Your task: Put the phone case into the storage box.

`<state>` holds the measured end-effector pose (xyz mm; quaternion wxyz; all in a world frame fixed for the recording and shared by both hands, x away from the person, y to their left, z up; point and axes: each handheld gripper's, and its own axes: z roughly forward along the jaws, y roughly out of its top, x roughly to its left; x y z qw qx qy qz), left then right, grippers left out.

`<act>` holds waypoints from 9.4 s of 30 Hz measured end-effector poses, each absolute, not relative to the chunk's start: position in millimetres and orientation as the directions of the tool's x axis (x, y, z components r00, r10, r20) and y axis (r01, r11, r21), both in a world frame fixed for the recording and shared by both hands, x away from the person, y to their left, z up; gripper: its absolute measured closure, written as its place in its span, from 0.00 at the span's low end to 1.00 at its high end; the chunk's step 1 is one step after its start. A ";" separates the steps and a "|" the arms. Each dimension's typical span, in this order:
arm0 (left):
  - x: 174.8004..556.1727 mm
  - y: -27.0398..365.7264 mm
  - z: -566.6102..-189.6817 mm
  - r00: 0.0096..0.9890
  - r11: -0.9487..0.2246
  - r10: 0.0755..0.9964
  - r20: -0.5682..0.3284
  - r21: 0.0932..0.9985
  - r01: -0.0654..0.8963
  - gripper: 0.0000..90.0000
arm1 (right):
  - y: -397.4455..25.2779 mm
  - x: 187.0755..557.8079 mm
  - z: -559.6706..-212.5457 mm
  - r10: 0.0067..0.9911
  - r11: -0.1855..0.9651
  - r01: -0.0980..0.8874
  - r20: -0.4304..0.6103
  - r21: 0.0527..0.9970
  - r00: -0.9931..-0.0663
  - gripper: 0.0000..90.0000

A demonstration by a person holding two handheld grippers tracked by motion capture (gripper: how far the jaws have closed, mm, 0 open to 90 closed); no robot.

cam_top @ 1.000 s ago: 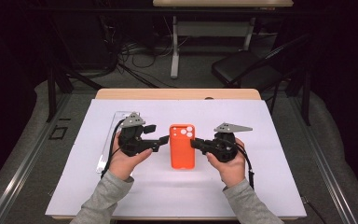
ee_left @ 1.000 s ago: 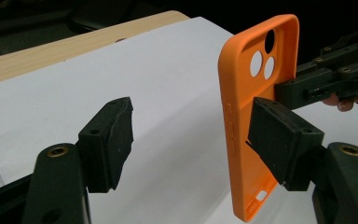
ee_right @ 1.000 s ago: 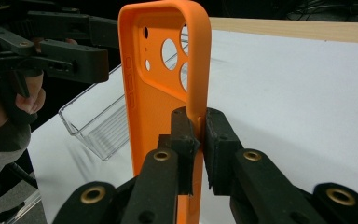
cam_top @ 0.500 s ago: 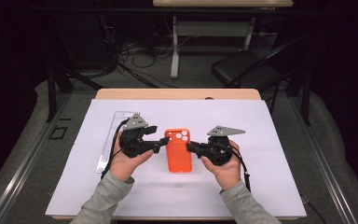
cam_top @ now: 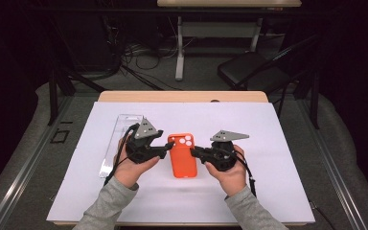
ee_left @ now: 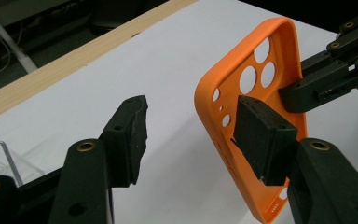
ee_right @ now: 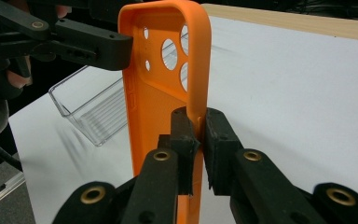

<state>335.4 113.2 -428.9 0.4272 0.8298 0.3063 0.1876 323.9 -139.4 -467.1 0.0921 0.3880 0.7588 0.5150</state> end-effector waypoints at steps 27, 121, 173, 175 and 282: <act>330.9 109.7 -426.5 0.760 -0.504 0.638 0.125 0.814 0.290 0.62 | -131.4 320.6 -469.2 0.680 0.211 0.480 0.225 0.852 -0.698 0.93; 330.5 113.6 -425.9 0.761 -0.505 0.646 0.057 0.779 0.371 0.90 | -128.1 322.5 -473.7 0.656 0.213 0.499 0.255 0.840 -0.710 0.90; 341.2 142.7 -419.5 0.715 -0.464 0.697 0.051 0.793 0.395 0.90 | -132.3 330.6 -472.8 0.641 0.231 0.487 0.245 0.842 -0.728 0.56; 341.3 143.7 -419.1 0.713 -0.461 0.699 0.048 0.793 0.398 0.90 | -132.4 330.6 -472.9 0.636 0.225 0.485 0.249 0.845 -0.730 0.56; 421.8 187.6 -356.1 0.728 -0.553 0.683 0.068 0.700 0.453 0.89 | -163.1 344.7 -468.9 0.723 0.158 0.490 0.237 0.857 -0.649 0.27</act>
